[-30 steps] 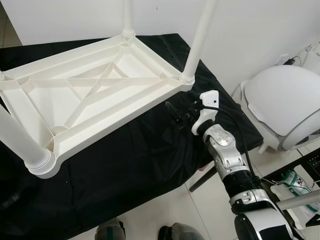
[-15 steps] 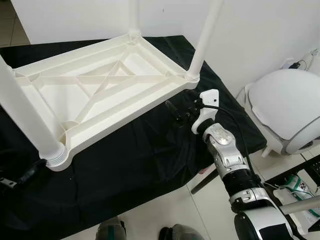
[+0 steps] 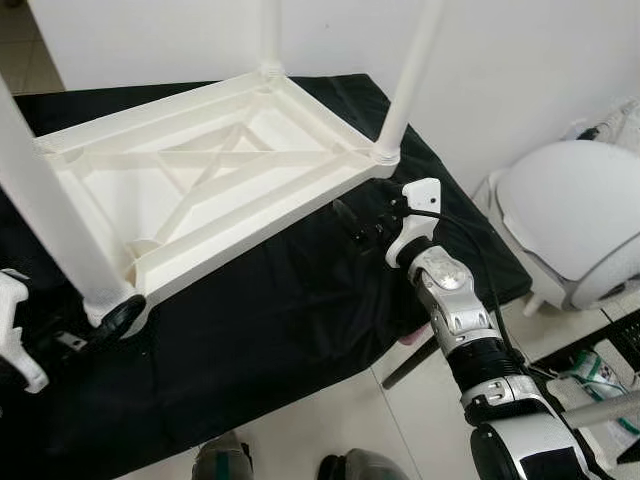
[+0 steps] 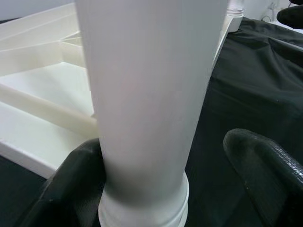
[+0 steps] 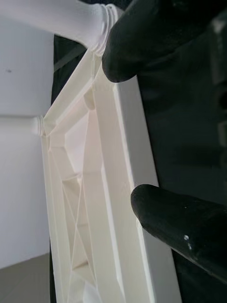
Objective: Building children table
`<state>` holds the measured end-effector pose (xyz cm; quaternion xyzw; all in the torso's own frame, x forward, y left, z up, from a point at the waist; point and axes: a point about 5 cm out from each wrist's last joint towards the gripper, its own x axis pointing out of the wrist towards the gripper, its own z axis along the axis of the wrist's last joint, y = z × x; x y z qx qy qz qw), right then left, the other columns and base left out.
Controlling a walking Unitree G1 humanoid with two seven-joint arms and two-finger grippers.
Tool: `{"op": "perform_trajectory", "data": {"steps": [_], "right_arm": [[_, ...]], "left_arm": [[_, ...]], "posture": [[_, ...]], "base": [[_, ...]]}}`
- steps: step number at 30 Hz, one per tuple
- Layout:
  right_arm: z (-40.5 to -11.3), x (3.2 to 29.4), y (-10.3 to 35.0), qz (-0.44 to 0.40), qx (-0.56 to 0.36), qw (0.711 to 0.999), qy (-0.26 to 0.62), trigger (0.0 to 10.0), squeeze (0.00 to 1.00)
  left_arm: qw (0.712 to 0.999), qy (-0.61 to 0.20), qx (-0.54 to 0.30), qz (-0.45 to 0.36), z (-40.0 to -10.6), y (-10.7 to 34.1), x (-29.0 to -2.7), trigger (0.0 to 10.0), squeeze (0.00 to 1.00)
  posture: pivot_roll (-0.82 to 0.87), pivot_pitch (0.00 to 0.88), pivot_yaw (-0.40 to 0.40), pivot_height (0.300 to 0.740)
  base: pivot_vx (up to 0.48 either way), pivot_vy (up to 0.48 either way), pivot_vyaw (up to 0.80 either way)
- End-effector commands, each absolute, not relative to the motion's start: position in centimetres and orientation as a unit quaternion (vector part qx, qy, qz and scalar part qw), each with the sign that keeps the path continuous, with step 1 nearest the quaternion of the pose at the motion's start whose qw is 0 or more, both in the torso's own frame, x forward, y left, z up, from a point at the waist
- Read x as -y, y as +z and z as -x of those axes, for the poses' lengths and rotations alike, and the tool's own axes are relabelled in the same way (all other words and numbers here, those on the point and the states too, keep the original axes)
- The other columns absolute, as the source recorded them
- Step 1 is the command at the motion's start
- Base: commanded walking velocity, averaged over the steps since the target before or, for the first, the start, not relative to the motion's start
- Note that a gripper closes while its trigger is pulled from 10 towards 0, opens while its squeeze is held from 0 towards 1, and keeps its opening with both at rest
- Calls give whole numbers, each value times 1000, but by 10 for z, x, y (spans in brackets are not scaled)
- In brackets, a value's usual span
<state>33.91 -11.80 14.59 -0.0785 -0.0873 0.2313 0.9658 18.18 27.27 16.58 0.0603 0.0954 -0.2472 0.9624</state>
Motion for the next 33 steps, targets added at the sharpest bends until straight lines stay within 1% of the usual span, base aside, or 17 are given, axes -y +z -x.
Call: {"op": "perform_trajectory", "data": {"steps": [1,2,4,6,9,18,19,21,23,25,26,28,29,33], "right_arm": [[-339,122,146,80,90,967,224,10000,0],[-339,122,146,80,90,967,224,10000,0],[-339,124,147,83,91,968,220,10000,0],[-339,124,147,83,91,968,220,10000,0],[-339,125,147,83,92,968,216,10000,0],[-338,126,147,83,94,969,212,10000,0],[-337,127,147,83,94,970,209,10000,0],[-337,127,144,87,85,971,205,10000,0],[-338,128,141,96,73,973,197,10000,0],[-338,128,141,96,73,973,197,10000,0],[-340,130,137,103,60,976,183,10000,0],[-347,139,128,105,18,987,122,10000,0],[-347,139,128,105,18,987,122,10000,0],[-355,151,122,90,-14,995,33,10000,0]], "left_arm": [[942,-316,-101,-51,-181,163,-258,10000,0],[942,-316,-101,-51,-181,163,-258,10000,0],[935,-337,-96,-47,-185,162,-246,10000,0],[935,-337,-96,-47,-185,162,-246,10000,0],[931,-352,-88,-39,-189,160,-238,10000,0],[928,-362,-81,-28,-195,157,-227,10000,0],[919,-385,-76,-21,-197,156,-211,10000,0],[912,-404,-69,-18,-198,156,-197,10000,0],[909,-411,-66,-17,-198,157,-192,10000,0],[909,-411,-66,-17,-198,157,-192,10000,0],[906,-418,-63,-15,-197,157,-188,10000,0],[899,-433,-64,-15,-194,157,-182,10000,0],[899,-433,-64,-15,-194,157,-182,10000,0],[894,-442,-71,-21,-190,155,-180,10000,0]], "posture": [[105,44,-53,740],[105,44,-53,740],[100,42,-49,740],[100,42,-49,740],[89,36,-42,740],[77,33,-30,740],[72,33,-24,740],[71,34,-23,740],[71,34,-23,740],[71,34,-23,740],[72,33,-22,740],[74,33,-22,740],[74,33,-22,740],[78,37,-28,740]], "base": [[0,0,0],[0,0,0],[0,0,0],[0,0,0],[0,0,0],[0,0,0],[0,0,0],[0,0,0],[0,0,0],[0,0,0],[0,0,0],[0,0,0],[0,0,0],[0,0,0]]}}
